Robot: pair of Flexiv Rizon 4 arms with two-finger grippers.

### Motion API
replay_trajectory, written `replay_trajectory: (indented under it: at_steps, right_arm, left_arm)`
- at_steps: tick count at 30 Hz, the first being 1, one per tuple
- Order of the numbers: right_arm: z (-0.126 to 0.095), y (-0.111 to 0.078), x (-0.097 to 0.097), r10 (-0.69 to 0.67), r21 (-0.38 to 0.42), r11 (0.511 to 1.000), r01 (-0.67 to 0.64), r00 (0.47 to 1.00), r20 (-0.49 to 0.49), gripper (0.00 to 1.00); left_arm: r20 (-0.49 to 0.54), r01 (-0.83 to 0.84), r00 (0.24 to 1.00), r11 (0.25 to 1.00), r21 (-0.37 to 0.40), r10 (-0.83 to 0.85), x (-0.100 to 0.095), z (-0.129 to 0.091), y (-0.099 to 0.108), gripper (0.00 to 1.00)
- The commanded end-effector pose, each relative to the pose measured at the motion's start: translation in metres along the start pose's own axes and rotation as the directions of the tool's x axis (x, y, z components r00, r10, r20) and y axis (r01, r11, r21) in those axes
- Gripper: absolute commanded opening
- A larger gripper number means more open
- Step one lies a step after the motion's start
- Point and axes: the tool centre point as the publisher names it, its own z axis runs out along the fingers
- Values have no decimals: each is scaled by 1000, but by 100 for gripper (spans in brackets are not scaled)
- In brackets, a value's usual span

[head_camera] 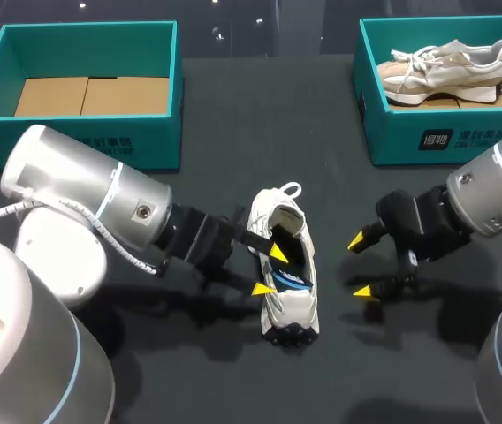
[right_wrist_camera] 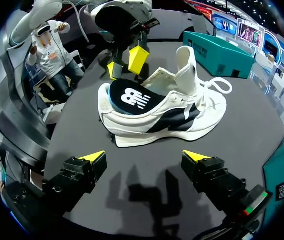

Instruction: Take the shoe out of the shoebox, open the shoe tongue, remove and reinsert the insole, then place the shoe into the shoebox

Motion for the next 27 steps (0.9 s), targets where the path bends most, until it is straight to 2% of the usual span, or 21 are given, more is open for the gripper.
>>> replay_trajectory:
  at_steps: [1,6,13,22,23,24,25,27]
  right_arm:
    - [-30,-10,4,12,2,1000,-12,1000,6,100]
    - [-40,-18,2,28,-3,1000,-28,1000,14,100]
    - [-41,-19,3,43,8,999,-43,999,3,100]
    - [-41,-19,3,43,8,999,-43,999,3,100]
    - [-41,-19,3,43,8,999,-43,999,3,100]
    - [-41,-19,3,43,8,999,-43,999,3,100]
    - [-41,-19,3,43,8,999,-43,999,3,100]
    - [-41,-19,3,43,8,999,-43,999,3,100]
  left_arm:
    - [-113,-6,994,1000,-13,4,-2,-23,-2,49]
    - [-165,-31,986,1000,0,30,-5,-44,-6,49]
    - [-275,-99,956,995,18,100,-4,-81,-8,45]
    - [-473,-229,856,973,13,208,-4,-128,-7,41]
    - [-496,-242,841,970,17,219,-5,-135,-6,38]
    - [-502,-243,837,970,18,219,-8,-140,-4,27]
    - [-503,-243,836,970,20,220,-11,-144,-3,4]
    - [-498,-236,838,971,34,221,-16,-149,0,0]
